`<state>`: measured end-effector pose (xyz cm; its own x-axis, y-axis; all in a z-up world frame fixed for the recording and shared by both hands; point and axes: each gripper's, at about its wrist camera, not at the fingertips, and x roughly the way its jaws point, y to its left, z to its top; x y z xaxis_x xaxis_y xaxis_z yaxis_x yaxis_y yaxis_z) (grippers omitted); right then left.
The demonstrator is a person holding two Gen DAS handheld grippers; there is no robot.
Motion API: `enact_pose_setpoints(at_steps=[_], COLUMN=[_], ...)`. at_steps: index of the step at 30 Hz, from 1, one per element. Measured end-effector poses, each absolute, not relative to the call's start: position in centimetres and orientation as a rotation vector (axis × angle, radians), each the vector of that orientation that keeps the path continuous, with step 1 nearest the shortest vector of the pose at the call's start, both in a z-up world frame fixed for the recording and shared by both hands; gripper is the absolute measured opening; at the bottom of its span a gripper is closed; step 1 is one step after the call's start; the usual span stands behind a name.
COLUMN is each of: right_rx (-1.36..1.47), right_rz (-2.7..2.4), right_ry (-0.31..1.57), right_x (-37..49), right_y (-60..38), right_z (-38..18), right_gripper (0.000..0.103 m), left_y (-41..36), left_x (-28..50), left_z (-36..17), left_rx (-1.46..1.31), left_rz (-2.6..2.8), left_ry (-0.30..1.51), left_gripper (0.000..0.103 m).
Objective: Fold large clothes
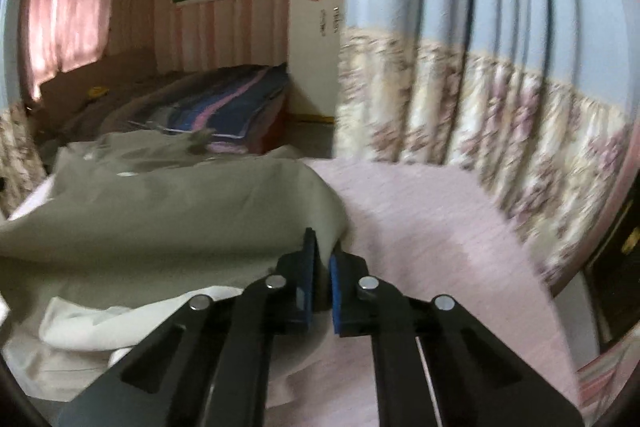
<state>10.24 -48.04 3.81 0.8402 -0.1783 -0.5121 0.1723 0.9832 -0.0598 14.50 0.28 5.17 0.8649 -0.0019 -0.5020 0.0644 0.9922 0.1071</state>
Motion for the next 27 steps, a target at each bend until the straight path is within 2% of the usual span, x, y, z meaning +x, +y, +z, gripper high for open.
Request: enact_pose_setpoints(at_steps=[10,15,20,22,23,24,27], right_rx=[-0.232,-0.092,-0.08,-0.047,-0.035,-0.02,0.022], right_rz=[-0.422,-0.49,-0.419,-0.371,-0.362,-0.34,-0.298], right_ry=[0.526,0.538,0.539,0.542,0.542,0.537,0.555], right_x=[16.8,18.8,16.6,14.4,13.3,11.9,8.5], right_y=[-55.4,-61.8,-59.6,-57.7,-56.7,-55.5,-52.6], right_z=[4.7,7.1,7.4,6.7,6.3,5.8,4.6], right_gripper=[0.0,0.0,0.002,0.027,0.065,0.086,0.086], left_y=[-0.2,-0.1,0.0,0.3,0.3,0.3,0.2], left_x=[15.2,15.1,15.1,15.3,15.3,15.4,15.7], left_z=[5.8,5.9,5.6,5.0,4.7,4.0,2.1], left_rx=[0.143,0.142,0.141,0.135,0.138,0.15,0.216], left_rz=[-0.012,-0.001,-0.001,-0.034,-0.054,-0.074,-0.103], left_ry=[0.52,0.521,0.53,0.534,0.534,0.542,0.555], left_gripper=[0.1,0.1,0.1,0.1,0.1,0.1,0.1])
